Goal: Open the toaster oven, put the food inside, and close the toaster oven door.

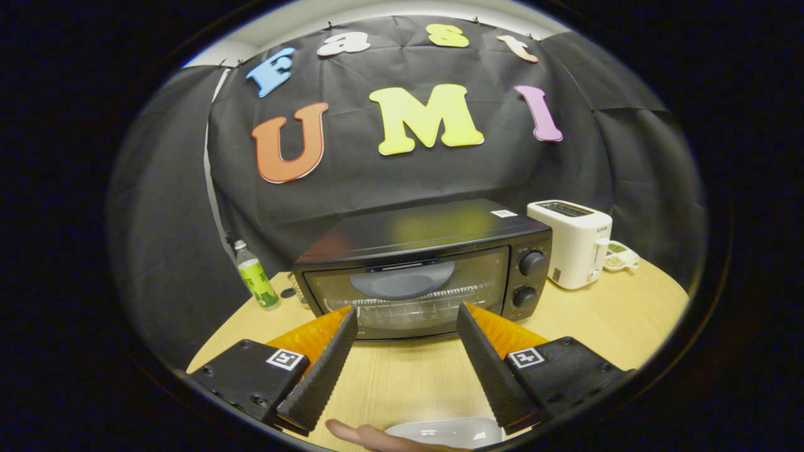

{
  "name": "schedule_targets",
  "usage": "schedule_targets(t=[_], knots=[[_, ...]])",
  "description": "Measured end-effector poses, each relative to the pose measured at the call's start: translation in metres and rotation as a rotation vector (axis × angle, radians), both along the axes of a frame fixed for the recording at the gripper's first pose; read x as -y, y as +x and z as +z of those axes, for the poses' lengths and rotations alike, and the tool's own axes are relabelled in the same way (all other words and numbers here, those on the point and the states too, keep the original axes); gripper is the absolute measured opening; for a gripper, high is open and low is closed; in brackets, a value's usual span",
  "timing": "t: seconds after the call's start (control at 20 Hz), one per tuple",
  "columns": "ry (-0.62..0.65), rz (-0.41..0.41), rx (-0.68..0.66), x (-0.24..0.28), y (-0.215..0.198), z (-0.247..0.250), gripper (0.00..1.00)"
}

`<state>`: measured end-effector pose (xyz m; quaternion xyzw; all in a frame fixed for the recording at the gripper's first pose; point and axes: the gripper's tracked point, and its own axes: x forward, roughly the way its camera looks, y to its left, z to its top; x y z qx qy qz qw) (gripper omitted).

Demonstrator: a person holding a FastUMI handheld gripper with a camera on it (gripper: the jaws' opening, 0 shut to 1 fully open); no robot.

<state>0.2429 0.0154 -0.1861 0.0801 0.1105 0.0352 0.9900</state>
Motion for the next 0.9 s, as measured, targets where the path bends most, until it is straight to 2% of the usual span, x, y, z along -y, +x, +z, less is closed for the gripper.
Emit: schedule_targets(t=[0.4, 0.7, 0.9], knots=[[-0.078, -0.013, 0.059, 0.021, -0.048, 0.038, 1.00], [-0.112, -0.019, 0.110, 0.021, -0.116, 0.085, 1.00], [-0.138, -0.054, 0.163, 0.032, -0.173, 0.121, 1.00]])
